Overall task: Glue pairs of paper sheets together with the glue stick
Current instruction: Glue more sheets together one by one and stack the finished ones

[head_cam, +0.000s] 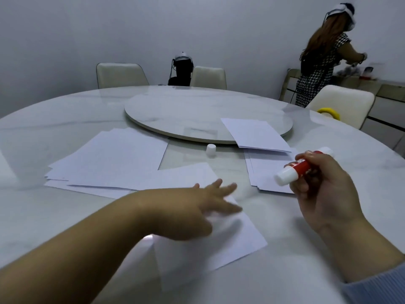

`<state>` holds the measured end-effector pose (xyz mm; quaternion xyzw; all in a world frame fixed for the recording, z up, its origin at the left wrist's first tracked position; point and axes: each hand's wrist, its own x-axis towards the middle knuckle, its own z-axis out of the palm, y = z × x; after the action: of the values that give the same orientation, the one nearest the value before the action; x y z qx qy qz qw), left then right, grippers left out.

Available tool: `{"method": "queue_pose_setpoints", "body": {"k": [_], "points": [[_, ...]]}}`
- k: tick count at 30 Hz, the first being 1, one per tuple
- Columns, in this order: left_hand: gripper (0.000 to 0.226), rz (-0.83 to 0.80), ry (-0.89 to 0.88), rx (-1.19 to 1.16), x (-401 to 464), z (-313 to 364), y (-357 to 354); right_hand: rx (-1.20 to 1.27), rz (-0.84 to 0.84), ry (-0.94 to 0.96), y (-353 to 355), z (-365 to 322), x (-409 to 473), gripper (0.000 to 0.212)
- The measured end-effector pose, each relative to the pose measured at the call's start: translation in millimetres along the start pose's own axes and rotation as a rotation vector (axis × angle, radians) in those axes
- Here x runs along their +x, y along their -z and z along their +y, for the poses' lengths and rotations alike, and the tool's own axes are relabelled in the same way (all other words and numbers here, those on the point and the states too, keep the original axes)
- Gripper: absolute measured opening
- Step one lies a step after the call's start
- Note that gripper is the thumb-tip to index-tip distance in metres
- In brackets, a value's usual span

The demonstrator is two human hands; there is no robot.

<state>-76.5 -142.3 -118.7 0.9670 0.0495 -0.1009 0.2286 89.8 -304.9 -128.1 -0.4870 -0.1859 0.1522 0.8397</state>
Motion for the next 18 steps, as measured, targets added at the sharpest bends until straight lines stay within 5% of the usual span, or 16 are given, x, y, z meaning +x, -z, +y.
{"method": "queue_pose_setpoints", "body": {"k": [3,9,18], "points": [[0.049,0.389,0.242,0.075,9,-6,-9,-0.102,-0.041,0.042,-5,4,-1,0.019],[0.070,0.253,0.366,0.241,30,-23,-29,-0.465,-0.336,0.243,-32,15,0,0.016],[0.070,0.256,0.357,0.273,29,-21,-32,-0.832,-0.449,0.191,-77,55,39,0.014]]}}
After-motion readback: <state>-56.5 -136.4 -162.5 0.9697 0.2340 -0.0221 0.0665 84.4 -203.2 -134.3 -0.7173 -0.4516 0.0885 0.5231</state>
